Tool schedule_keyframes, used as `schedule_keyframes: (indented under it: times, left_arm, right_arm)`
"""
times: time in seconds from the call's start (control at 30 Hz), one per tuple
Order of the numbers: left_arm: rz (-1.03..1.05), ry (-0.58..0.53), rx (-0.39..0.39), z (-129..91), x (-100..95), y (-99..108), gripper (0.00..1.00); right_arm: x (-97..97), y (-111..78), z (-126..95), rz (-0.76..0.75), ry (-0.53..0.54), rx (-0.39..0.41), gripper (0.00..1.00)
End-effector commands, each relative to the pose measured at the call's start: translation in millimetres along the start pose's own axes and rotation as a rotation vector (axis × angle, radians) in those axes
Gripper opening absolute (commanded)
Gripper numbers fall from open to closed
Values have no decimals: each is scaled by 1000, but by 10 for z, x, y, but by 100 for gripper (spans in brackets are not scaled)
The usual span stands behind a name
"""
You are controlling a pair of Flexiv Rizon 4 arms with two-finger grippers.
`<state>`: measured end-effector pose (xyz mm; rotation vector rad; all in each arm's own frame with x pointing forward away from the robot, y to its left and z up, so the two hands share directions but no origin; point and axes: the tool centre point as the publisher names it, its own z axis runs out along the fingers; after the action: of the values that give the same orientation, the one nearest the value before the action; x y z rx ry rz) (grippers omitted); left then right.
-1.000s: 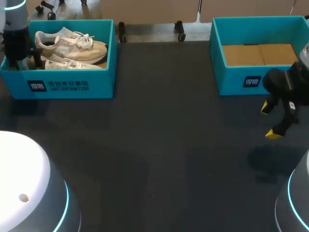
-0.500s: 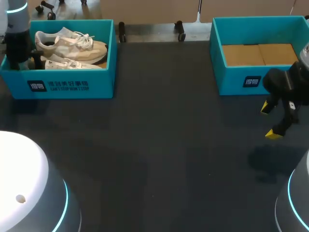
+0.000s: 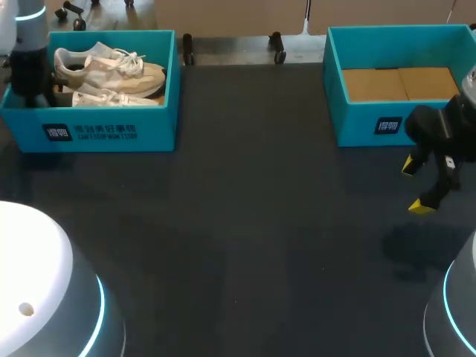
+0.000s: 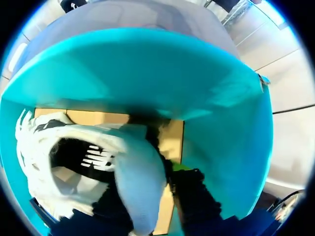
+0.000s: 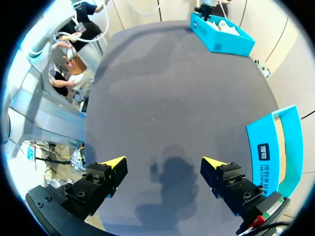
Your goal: Take the shoe out of the shoebox, open the shoe tongue, remove and reinsert the insole, then place the shoe into the shoebox
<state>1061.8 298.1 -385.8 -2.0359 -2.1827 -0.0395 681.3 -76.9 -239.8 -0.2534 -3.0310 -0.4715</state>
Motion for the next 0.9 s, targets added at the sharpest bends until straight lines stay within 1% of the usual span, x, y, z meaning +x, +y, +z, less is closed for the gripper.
schedule_keyframes:
  times: [0.03,0.27,0.57,0.9]
  left_arm:
    - [4,3,9,45,-65,85,0]
    - [4,11,3,5,-15,84,0]
    - [0,3,-12,-103,31,64,0]
    - [1,-20,-5,-219,46,55,0]
  right_arm:
    - [7,-2,7,0,-2,2,100]
    - [7,-2,7,0,-2,2,100]
    - [7,-2,7,0,-2,2,100]
    - [7,-2,7,0,-2,2,100]
